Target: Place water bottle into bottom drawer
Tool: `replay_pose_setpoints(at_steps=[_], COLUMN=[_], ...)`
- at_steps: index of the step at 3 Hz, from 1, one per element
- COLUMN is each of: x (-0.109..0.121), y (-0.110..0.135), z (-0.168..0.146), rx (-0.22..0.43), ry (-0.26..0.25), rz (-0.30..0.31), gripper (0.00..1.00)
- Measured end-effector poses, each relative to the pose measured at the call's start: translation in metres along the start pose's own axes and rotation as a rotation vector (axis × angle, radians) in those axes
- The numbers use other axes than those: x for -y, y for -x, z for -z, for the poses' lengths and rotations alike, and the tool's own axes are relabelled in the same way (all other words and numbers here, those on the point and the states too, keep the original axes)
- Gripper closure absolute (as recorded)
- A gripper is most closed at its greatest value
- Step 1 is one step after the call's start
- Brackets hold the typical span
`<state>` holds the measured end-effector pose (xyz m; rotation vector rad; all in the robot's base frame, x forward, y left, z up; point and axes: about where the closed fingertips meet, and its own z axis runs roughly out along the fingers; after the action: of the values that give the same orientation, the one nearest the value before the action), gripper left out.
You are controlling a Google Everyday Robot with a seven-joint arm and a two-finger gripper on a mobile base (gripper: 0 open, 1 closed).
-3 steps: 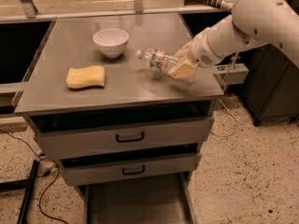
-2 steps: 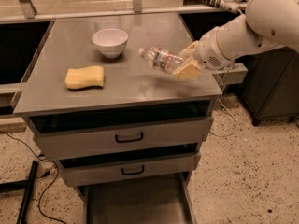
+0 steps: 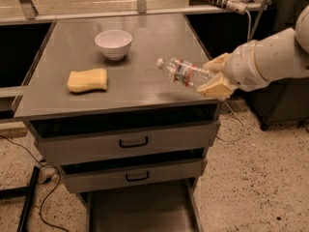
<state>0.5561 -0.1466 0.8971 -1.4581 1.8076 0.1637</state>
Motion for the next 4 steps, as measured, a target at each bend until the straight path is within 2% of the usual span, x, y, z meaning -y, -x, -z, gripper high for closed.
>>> replay_pose_setpoints(at_steps=[1,3,4], x=[-0.03,-0.097,-0.097], y=[-0.015,-0.031,-0.031], z=[0.019,0.016,0.016], rx=[-0.012,0.038,0.039], ry=[0.0,0.054,0.054], rz=[0.027,0.119,0.119], gripper=[1.0,1.0,1.0])
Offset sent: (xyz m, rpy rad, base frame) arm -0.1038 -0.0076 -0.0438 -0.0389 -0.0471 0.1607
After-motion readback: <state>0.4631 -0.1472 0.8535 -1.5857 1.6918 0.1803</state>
